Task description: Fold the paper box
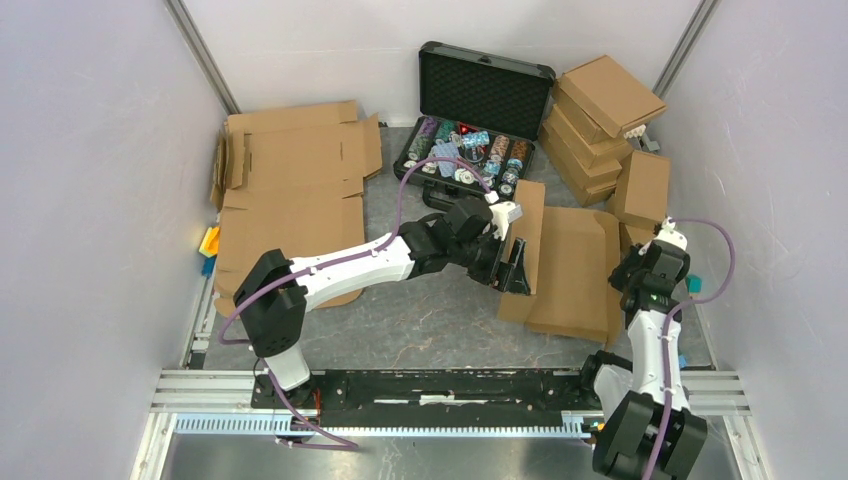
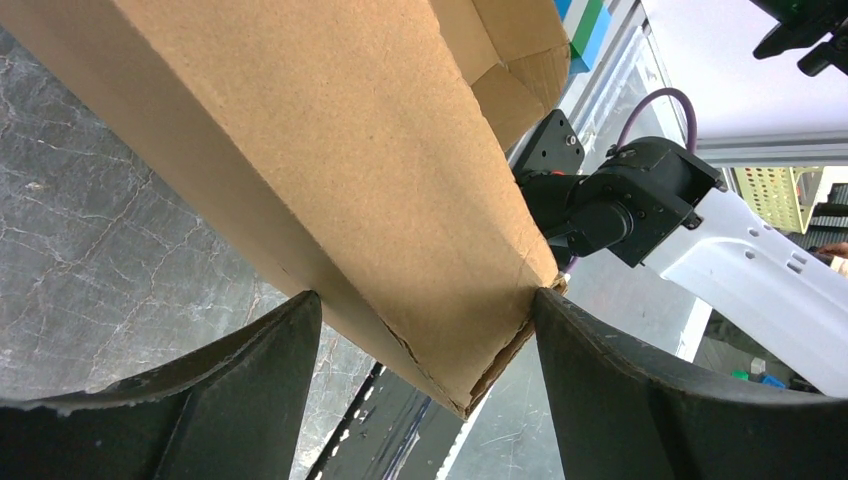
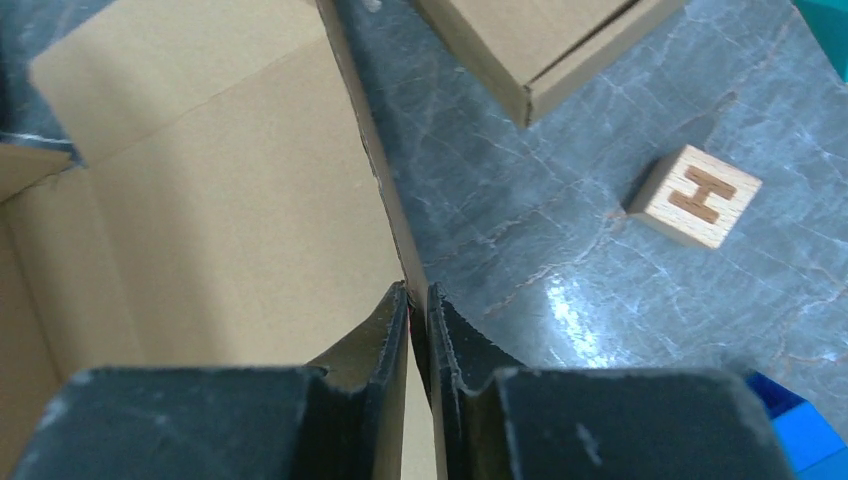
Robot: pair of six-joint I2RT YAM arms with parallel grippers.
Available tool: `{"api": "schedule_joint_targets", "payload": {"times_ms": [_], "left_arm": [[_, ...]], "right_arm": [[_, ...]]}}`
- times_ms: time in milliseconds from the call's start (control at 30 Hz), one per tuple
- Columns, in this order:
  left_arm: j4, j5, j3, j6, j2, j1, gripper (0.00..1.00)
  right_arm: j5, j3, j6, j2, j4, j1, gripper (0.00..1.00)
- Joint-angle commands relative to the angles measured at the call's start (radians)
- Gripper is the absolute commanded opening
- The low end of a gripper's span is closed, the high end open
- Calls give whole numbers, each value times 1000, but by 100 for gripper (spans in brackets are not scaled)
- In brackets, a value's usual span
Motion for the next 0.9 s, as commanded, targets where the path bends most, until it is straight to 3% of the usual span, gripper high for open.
{"api": "schedule_joint_targets", "payload": {"times_ms": [0,233,367,467,733,867], "left_arm": [[-43,-1,-10,67,-36,-1,83],[32,29,-130,40,-123,61,86],[201,109,-297,-17,-236,147,89],[315,135,-418,-53,-326,207,91],[325,15,-659,-57,-591,303,98],[365,-11,-754,-91,-669,309,100]], "right_arm": [[-143,69,13,-53,-15,-3,12],[-320,140,-2,-98,-61,-2,6],[-451,188,-24,-67,-53,31,2],[-438,244,-32,-40,-50,121,2],[-317,421,-103,120,-22,429,2],[-262,555,-165,210,-102,525,1]]}}
